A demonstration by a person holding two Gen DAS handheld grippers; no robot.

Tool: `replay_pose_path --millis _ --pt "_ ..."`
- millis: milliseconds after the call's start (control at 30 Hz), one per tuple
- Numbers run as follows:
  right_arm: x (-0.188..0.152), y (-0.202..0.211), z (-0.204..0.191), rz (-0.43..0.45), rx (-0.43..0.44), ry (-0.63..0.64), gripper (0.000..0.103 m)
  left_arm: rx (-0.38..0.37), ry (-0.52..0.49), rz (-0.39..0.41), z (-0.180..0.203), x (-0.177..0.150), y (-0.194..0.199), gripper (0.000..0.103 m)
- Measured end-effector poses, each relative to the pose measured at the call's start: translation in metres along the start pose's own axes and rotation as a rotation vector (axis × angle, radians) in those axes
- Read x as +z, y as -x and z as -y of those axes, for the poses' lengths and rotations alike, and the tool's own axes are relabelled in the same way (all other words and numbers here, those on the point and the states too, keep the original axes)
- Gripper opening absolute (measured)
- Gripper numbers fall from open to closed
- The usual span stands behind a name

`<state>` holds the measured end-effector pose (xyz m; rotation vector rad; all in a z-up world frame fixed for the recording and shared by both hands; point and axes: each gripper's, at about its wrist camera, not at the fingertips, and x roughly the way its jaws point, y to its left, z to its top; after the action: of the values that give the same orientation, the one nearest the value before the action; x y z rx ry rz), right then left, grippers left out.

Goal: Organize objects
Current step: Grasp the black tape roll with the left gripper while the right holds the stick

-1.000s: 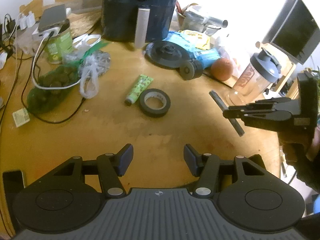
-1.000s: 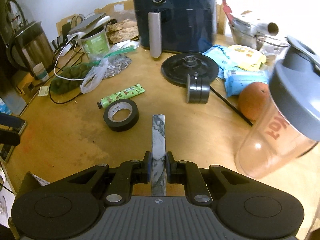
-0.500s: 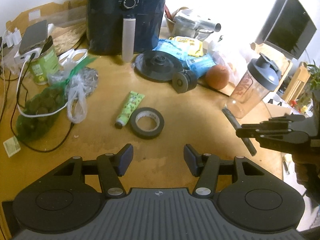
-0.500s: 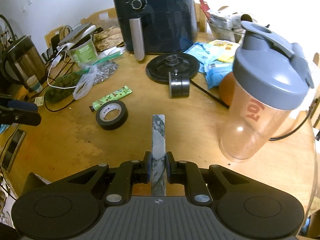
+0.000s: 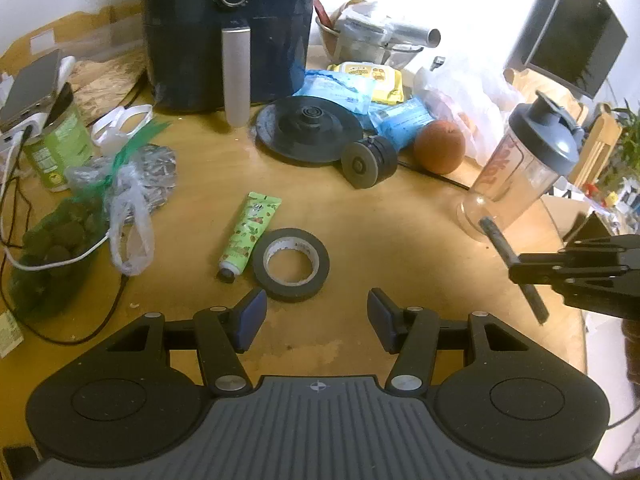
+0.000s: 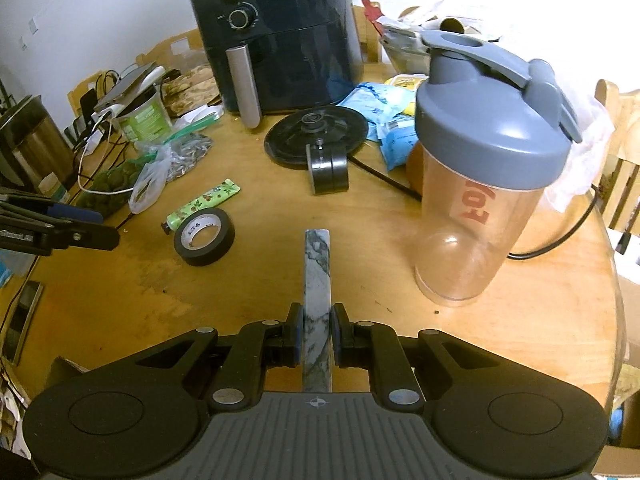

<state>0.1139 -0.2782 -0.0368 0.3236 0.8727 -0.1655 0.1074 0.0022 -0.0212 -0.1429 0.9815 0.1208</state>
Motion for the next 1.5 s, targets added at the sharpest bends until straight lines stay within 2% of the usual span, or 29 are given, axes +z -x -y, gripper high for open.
replay_pose_path --millis 67,100,167,700,1100,1267,1500 --pt "0.0 0.001 0.001 0.002 -0.005 -0.011 0.017 0.003 -0.011 -0.008 -0.001 0.002 -0.008 0.059" --pt "-0.001 0.001 0.002 0.003 -0.008 -0.015 0.017 0.003 -0.016 -0.011 -0.001 0.002 -0.012 0.07" --pt "-0.002 0.002 0.003 0.005 -0.014 -0.029 0.017 0.006 -0.023 -0.001 -0.003 0.003 -0.018 0.075" --pt "-0.014 0.012 0.017 -0.004 -0.077 -0.113 0.017 0.036 -0.106 -0.092 -0.014 0.006 -0.091 0.075" --pt "-0.024 0.019 0.019 -0.007 -0.109 -0.155 0.017 0.043 -0.172 -0.101 -0.015 0.016 -0.121 0.075" --pt "-0.027 0.021 0.019 -0.007 -0.115 -0.162 0.017 0.061 -0.195 -0.083 -0.012 0.017 -0.126 0.075" --pt "-0.03 0.026 0.02 0.0 -0.119 -0.167 0.017 0.08 -0.184 -0.069 -0.009 0.016 -0.126 0.073"
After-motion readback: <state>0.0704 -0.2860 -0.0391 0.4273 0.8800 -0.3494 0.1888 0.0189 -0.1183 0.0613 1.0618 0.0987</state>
